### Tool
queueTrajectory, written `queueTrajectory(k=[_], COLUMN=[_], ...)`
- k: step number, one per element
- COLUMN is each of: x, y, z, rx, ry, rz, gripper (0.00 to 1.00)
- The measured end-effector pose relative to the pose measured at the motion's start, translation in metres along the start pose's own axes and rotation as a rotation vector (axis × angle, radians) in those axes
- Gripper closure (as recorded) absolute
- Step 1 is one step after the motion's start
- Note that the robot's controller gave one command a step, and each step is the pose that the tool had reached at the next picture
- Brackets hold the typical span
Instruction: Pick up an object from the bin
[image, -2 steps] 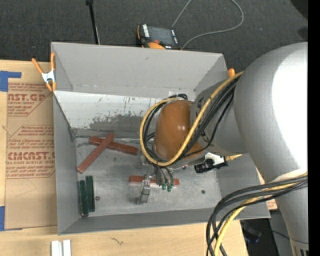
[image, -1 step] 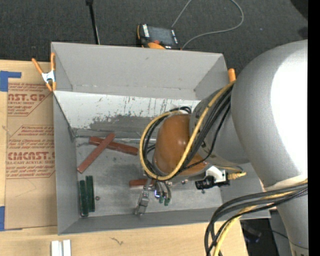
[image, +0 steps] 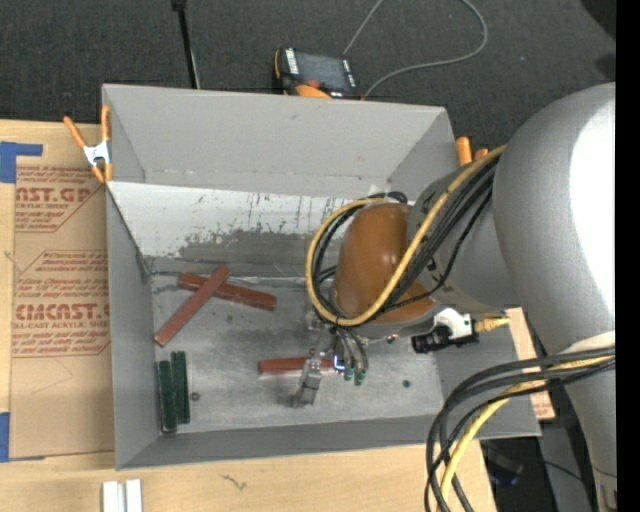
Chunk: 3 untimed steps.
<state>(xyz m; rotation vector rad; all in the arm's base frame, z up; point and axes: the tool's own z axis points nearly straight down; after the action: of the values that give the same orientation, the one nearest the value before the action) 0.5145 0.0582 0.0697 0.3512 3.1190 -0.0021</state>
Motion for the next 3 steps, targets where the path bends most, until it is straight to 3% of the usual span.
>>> queueTrajectory(k=[2,3], x=[0.0007,0.0005], y=[0.0012,0.0012], z=[0.0009,0.0001], rx=[-0.002,-0.002], ry=[0.003,0.004], rz=[-0.001,-0.001], gripper=[0.0,1.0])
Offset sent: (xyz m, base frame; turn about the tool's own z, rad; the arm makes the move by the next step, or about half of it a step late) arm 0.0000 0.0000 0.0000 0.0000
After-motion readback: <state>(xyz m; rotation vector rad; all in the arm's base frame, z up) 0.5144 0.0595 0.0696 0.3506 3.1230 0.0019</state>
